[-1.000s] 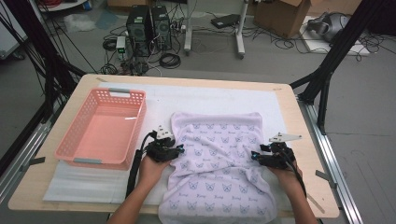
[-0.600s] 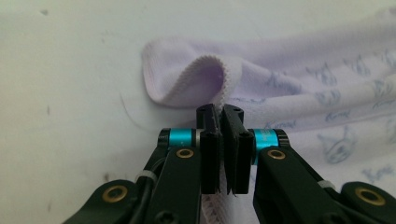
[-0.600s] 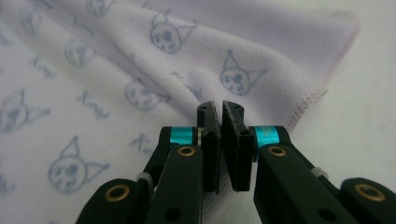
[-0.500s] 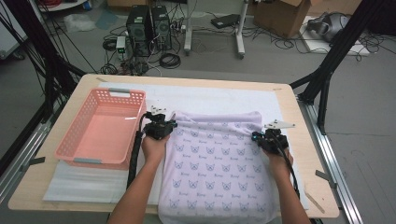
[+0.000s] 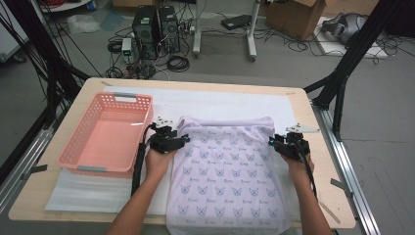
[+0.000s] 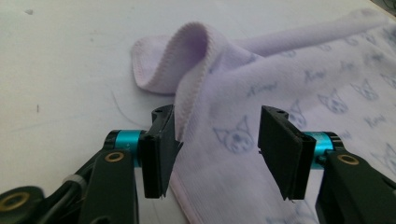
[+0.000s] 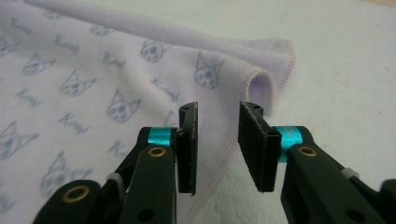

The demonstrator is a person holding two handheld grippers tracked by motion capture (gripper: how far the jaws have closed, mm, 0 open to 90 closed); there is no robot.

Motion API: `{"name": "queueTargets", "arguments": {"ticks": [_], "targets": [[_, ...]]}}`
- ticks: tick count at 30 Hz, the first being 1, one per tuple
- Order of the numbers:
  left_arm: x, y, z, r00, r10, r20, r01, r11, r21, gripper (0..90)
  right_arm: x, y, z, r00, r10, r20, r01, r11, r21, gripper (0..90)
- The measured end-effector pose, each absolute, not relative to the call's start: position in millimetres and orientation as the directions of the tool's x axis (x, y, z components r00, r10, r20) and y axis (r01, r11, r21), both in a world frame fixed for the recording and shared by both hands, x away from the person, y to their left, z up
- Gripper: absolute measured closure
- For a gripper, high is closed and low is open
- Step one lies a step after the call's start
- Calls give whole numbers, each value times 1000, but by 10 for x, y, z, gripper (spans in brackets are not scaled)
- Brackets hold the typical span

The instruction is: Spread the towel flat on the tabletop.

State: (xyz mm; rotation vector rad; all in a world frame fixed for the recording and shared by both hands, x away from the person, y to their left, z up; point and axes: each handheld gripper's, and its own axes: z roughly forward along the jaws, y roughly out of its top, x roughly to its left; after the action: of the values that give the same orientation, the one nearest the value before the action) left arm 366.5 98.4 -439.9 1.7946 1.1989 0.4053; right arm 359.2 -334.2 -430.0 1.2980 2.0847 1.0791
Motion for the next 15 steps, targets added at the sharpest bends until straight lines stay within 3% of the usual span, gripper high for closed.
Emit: {"name": "queueTargets", "arguments": {"ticks": [3,9,11,12,13,14,15], "targets": [[3507,999,-4380,515,840,-171,533,-158,831,425,3465,-3382,-4273,-474,880,27,538,265,800,638],[3229,1102,-4411,542,813,-212,530,-134,837,426,3192,-3407,-4341,-498,864,78,582,266,768,598],[3156,1107,-4432,557,800,-225,526,-130,840,426,3145,-3326,-4412,-516,855,56,600,314,736,609],[3120,1104,-4440,561,797,-224,525,-133,840,425,3137,-3288,-4449,-521,852,53,607,326,725,657],[3092,1102,-4444,570,791,-222,523,-140,841,425,3122,-3272,-4451,-521,850,70,609,314,728,778],[3063,1100,-4445,576,788,-219,521,-147,841,426,3131,-3266,-4445,-530,845,71,611,323,723,844],[3037,1101,-4446,581,784,-218,520,-152,840,426,3147,-3262,-4432,-532,845,56,612,338,715,865]]}}
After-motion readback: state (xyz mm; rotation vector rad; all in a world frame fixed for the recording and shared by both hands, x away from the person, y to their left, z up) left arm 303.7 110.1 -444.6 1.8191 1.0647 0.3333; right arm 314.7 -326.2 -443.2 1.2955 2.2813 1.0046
